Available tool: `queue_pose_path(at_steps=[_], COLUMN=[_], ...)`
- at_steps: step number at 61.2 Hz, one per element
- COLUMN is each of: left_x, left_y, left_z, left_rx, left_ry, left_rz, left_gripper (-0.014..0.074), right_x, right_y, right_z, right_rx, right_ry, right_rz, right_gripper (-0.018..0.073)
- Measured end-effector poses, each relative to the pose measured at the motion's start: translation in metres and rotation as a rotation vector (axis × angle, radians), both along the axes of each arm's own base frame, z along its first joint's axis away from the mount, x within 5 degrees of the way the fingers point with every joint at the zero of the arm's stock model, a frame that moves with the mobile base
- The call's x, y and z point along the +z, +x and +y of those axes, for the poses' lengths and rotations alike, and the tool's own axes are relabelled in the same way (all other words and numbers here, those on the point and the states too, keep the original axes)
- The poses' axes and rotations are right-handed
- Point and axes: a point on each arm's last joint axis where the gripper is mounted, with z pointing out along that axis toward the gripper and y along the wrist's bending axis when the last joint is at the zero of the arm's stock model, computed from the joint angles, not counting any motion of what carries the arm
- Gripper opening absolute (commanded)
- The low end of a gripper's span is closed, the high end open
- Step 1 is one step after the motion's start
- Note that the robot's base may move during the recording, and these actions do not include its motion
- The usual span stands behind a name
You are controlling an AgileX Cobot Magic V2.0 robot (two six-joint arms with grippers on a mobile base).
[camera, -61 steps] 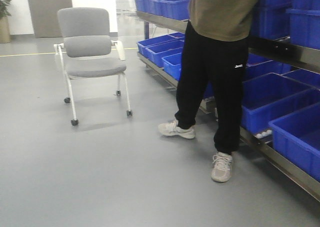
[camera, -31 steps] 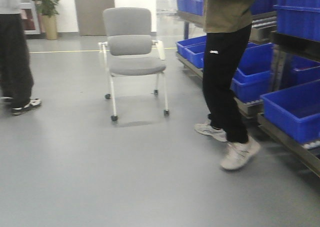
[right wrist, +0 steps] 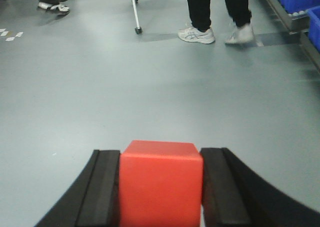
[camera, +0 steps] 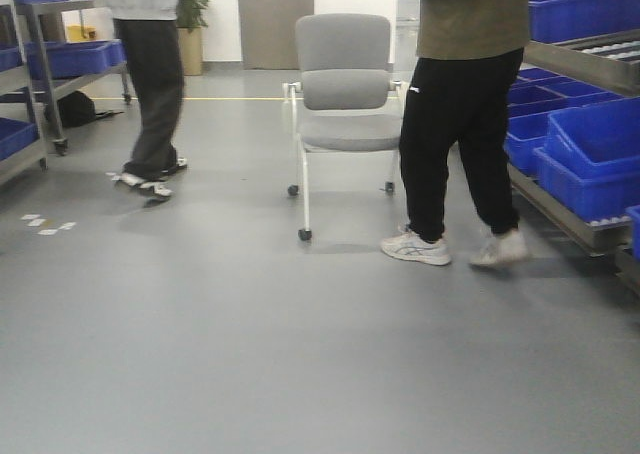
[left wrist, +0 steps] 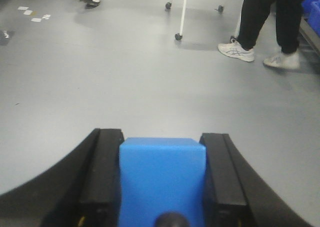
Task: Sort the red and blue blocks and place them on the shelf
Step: 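Turn and drive the base across the room holding both cubes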
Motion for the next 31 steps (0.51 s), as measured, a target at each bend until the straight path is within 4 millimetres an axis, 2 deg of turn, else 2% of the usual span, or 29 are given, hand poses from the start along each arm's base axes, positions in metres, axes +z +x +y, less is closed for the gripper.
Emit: queue_pose_path(at_steps=[31], left_x=[0.0000], left_y=[0.0000], left_z=[0.0000], left_rx=[0.000], left_ry=[0.000], left_rz=[0.000], left_gripper=[0.0135], right_x=[0.0000], right_y=[0.0000], right_z=[0.0000], right_rx=[0.000], right_ry=[0.001], right_rz=[0.000], right_gripper=[0.0058])
